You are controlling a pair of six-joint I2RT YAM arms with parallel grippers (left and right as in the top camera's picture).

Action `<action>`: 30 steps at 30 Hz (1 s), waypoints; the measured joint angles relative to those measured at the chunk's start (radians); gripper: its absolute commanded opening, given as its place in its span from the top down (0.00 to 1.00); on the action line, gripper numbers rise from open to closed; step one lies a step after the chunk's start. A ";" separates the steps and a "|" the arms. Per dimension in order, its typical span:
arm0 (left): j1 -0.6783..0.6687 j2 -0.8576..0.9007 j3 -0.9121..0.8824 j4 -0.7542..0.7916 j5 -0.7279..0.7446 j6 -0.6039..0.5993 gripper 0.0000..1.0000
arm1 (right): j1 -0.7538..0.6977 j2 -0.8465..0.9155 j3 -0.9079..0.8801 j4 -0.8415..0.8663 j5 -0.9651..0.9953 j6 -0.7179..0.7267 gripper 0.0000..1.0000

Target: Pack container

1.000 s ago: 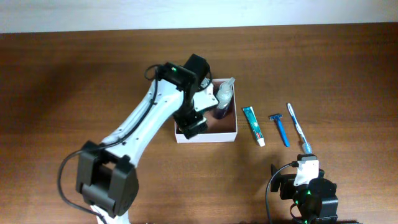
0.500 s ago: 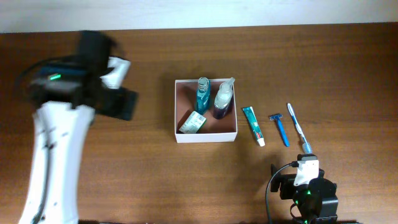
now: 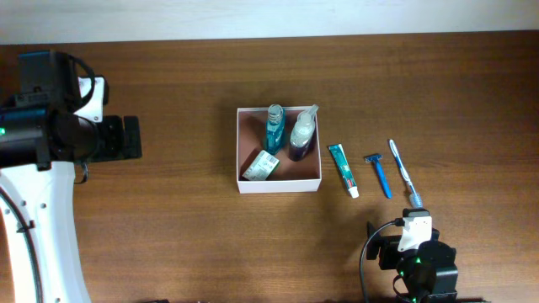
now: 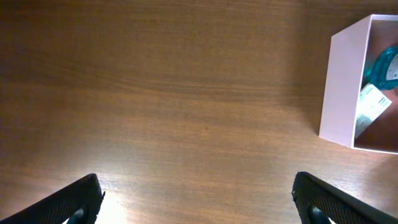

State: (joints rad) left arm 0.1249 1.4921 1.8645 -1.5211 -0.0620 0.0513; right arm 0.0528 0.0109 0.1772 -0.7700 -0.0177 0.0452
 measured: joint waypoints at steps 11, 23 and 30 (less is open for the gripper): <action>0.000 0.000 0.000 -0.001 0.007 0.000 0.00 | 0.000 0.000 0.000 0.132 -0.023 -0.001 0.01; 0.000 0.000 0.000 0.000 0.007 0.000 0.00 | 0.000 0.003 0.016 0.294 -0.257 0.291 0.01; 0.000 0.000 0.000 0.000 0.010 0.000 0.00 | 0.000 0.206 0.335 0.119 -0.235 0.272 0.02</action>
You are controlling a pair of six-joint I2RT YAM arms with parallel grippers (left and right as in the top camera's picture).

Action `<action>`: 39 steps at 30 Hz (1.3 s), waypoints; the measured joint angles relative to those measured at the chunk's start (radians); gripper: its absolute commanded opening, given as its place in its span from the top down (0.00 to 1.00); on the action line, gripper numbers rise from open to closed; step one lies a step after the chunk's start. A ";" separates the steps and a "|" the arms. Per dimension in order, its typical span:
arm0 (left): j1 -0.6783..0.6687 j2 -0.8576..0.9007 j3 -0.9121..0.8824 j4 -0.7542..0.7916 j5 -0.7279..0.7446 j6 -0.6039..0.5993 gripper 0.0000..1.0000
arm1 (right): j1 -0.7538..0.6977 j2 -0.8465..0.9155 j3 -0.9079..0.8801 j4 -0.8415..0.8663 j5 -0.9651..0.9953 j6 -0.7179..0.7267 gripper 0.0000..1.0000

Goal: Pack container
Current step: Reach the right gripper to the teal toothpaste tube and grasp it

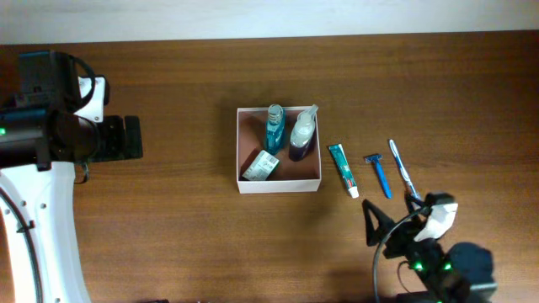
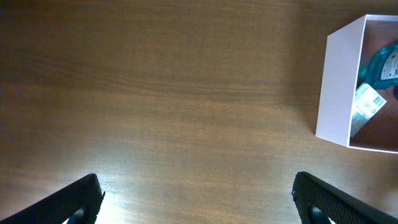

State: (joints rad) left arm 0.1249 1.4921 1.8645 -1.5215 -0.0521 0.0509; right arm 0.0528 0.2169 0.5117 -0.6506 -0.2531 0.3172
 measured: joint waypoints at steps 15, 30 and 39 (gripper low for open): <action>0.000 0.000 0.000 0.000 0.003 -0.003 0.00 | -0.001 0.994 0.867 -0.526 0.143 -0.161 0.01; 0.000 0.000 0.000 0.000 0.004 -0.003 0.00 | 0.035 1.640 0.878 -0.520 0.074 -0.172 0.30; 0.000 0.000 0.000 0.000 0.003 -0.003 0.00 | 0.154 1.736 0.878 -0.467 0.106 -0.179 0.34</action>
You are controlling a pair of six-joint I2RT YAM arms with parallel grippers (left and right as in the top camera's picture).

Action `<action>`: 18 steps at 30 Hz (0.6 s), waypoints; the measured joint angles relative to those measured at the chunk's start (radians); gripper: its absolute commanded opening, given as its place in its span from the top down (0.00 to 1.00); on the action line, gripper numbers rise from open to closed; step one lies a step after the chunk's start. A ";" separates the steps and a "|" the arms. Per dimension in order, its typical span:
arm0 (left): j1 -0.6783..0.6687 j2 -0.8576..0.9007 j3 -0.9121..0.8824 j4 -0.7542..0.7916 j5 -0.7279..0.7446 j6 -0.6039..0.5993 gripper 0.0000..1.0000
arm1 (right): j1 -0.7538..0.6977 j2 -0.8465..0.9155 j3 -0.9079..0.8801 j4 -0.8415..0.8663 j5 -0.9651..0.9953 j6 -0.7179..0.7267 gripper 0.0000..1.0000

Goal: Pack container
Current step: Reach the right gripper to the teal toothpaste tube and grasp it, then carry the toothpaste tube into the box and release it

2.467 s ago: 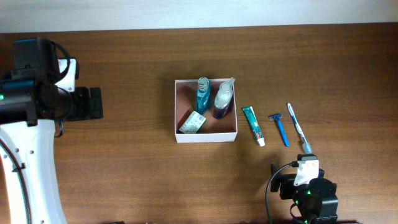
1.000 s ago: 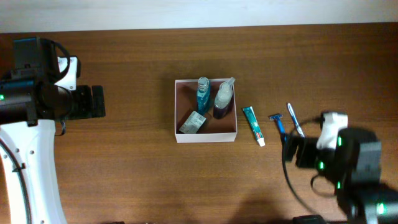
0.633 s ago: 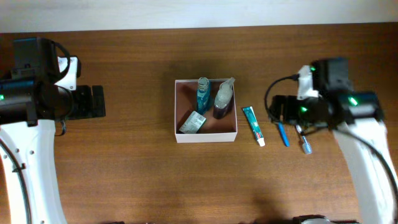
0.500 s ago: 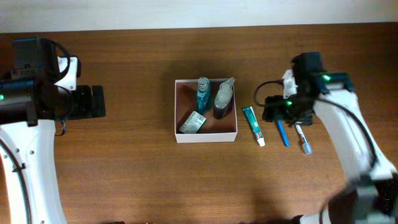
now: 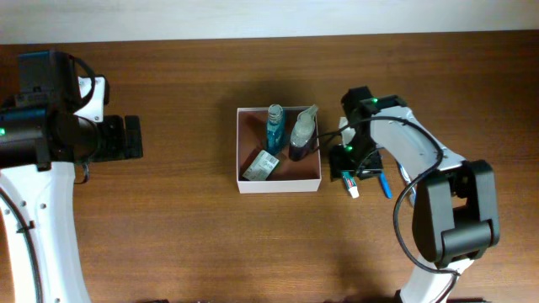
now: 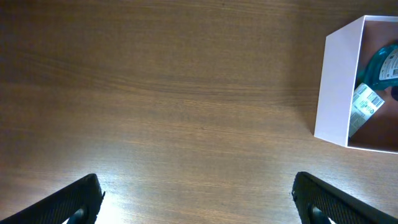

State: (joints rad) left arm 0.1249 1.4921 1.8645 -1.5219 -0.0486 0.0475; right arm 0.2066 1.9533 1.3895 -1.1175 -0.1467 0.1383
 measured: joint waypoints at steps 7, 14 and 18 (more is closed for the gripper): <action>0.000 0.000 0.000 0.000 0.000 0.000 0.00 | 0.010 0.000 -0.047 0.082 0.011 0.021 0.34; 0.000 0.000 0.000 0.000 0.000 0.000 0.00 | -0.007 -0.004 -0.150 0.177 0.019 0.021 0.49; 0.000 0.000 0.000 0.000 0.000 0.000 0.00 | -0.010 -0.006 -0.156 0.183 0.025 0.029 0.65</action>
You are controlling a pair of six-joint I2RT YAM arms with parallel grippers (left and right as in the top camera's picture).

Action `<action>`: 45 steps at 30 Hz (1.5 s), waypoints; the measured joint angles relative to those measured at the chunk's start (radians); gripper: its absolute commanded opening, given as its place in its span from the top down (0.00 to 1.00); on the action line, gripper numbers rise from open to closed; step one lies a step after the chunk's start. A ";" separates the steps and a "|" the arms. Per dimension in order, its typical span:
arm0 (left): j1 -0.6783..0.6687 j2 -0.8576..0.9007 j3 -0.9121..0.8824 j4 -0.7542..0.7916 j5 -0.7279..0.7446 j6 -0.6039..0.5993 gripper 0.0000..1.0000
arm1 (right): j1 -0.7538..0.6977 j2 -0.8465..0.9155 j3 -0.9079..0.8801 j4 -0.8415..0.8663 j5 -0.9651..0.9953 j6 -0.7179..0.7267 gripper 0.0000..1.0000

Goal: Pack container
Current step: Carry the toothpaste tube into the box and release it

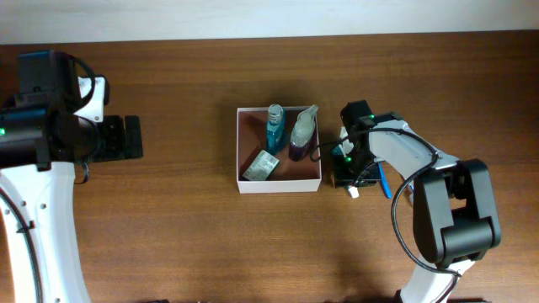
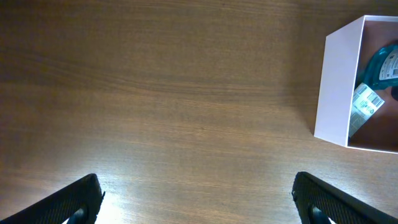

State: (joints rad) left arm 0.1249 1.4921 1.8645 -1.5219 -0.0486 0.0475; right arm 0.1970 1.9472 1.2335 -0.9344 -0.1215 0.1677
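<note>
The white box (image 1: 237,151) holds a blue bottle (image 1: 274,126), a clear bottle with a dark base (image 1: 301,136) and a small labelled packet (image 1: 261,166). Just right of the box, my right gripper (image 1: 345,172) sits over the green toothpaste tube, of which only the white cap (image 1: 354,193) shows. Whether its fingers are shut on the tube is hidden. A blue razor (image 1: 384,181) pokes out beside the arm. My left gripper (image 2: 196,190) stands wide open over bare table, far left of the box (image 2: 339,87).
My right arm (image 1: 421,160) arches from the front right over the items beside the box and covers most of the toothbrush. The left arm's white body (image 1: 42,219) fills the left edge. The table's back edge runs along the top.
My right gripper has shifted slightly left and toward the front, closer onto the toothpaste tube. The left arm and the box's contents have not moved.
At first my right arm was folded at the front right, with toothpaste, razor and toothbrush lying bare beside the box. Then it had risen a little. Later it was stretched over the toothpaste, and now it sits on it. The left gripper stayed open throughout.
</note>
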 measured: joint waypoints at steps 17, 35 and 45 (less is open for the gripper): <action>0.000 0.000 0.000 0.000 0.000 0.000 0.00 | 0.005 -0.241 0.081 -0.208 0.028 0.008 0.96; 0.000 0.000 0.000 0.000 0.000 0.000 0.00 | 0.455 -0.527 0.157 -0.163 0.023 -0.395 0.96; 0.000 0.000 0.000 0.000 0.000 0.000 0.00 | 0.443 -0.312 0.157 -0.055 0.026 -0.819 0.96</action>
State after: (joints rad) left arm 0.1249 1.4921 1.8645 -1.5219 -0.0483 0.0475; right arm 0.6403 1.6352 1.3907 -0.9897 -0.0959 -0.6510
